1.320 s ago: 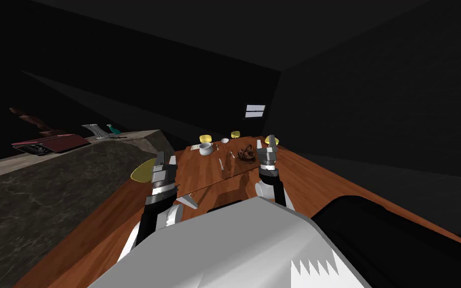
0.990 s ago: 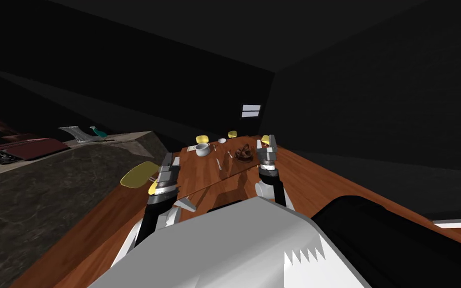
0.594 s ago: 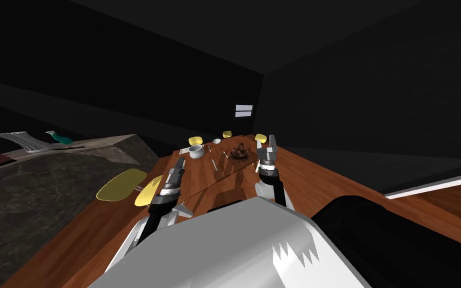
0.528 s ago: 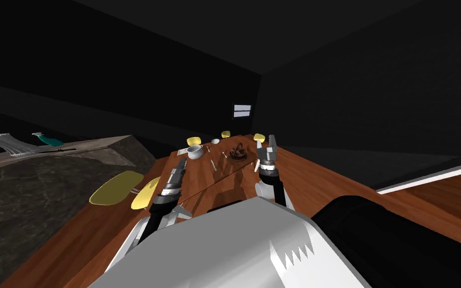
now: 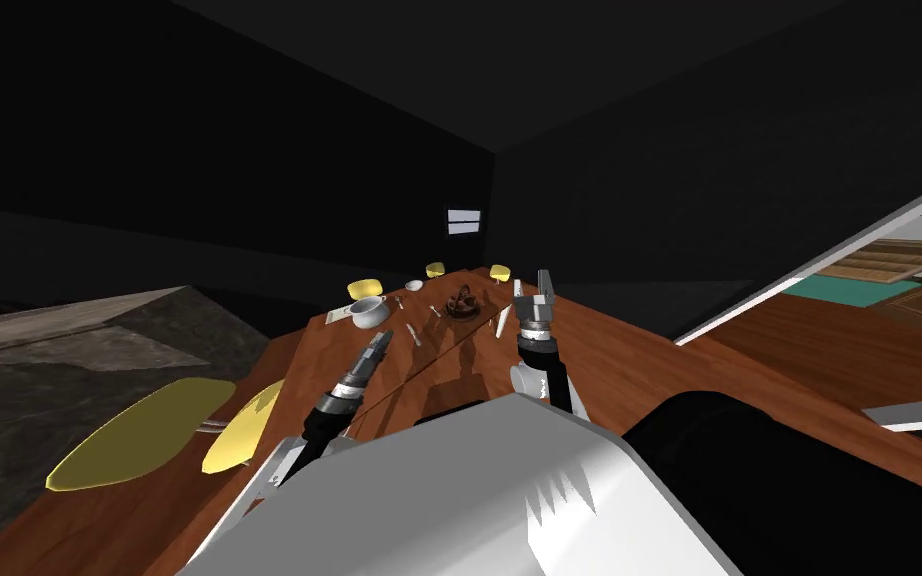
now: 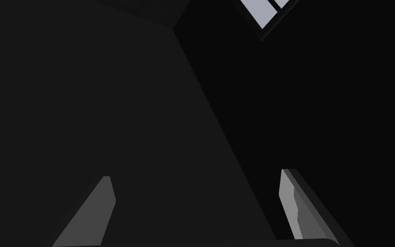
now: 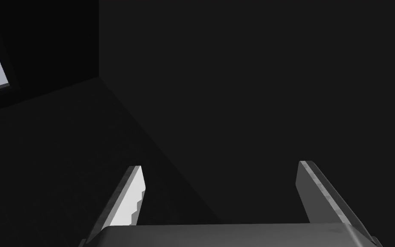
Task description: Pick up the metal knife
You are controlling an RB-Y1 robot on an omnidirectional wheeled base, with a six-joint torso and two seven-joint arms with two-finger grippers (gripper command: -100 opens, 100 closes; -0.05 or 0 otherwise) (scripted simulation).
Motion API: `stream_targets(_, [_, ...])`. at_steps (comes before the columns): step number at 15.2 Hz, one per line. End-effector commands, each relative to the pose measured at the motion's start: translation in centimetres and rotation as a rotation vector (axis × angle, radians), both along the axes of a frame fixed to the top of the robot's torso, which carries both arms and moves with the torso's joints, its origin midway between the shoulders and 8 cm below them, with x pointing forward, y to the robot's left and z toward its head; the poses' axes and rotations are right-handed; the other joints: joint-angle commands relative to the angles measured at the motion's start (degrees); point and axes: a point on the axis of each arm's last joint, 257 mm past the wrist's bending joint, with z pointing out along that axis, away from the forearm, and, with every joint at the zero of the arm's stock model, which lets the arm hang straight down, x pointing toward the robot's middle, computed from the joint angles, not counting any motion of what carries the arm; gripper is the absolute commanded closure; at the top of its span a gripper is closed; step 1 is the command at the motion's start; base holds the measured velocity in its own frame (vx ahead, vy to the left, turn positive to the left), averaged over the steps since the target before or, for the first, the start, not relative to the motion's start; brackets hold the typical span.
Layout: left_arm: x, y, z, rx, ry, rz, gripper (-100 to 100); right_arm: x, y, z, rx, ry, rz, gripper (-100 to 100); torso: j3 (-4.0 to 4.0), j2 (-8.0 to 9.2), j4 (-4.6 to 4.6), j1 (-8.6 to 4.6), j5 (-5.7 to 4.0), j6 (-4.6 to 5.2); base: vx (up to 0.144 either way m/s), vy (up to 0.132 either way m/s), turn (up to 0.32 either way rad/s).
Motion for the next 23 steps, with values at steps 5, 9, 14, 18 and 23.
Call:
stream_targets(5, [-0.7, -0.7, -5.1, 0.218, 0.058, -0.058, -100, 0.0, 0.0, 0.0, 0.0, 0.0, 0.0, 0, -0.01, -0.01, -0.01, 0.0, 0.0, -0.01, 0.004, 0.006, -0.279])
stream_targets(9, [-1.8, -0.4, -9.8, 0.401, 0.107, -0.112, -100, 0.0, 0.0, 0.0, 0.0, 0.0, 0.0, 0, -0.03, -0.04, -0.01, -0.03, -0.01, 0.03, 0.007, 0.0, -0.336])
stream_targets(14, [-3.3, 0.8, -14.5, 0.59, 0.154, -0.173, -100, 0.0, 0.0, 0.0, 0.0, 0.0, 0.0, 0, -0.04, -0.07, -0.01, -0.03, -0.01, 0.03, 0.012, 0.003, -0.272])
stream_targets(18, [-4.3, 1.7, -16.9, 0.694, 0.175, -0.208, -100, 0.0, 0.0, 0.0, 0.0, 0.0, 0.0, 0, -0.05, -0.08, -0.02, -0.02, -0.01, 0.0, 0.012, 0.005, -0.209])
stream_targets(23, [-6.4, 4.2, -21.5, 0.891, 0.219, -0.28, -100, 0.0, 0.0, 0.0, 0.0, 0.0, 0.0, 0, -0.07, -0.12, -0.03, -0.01, -0.01, -0.01, 0.019, 0.005, -0.287])
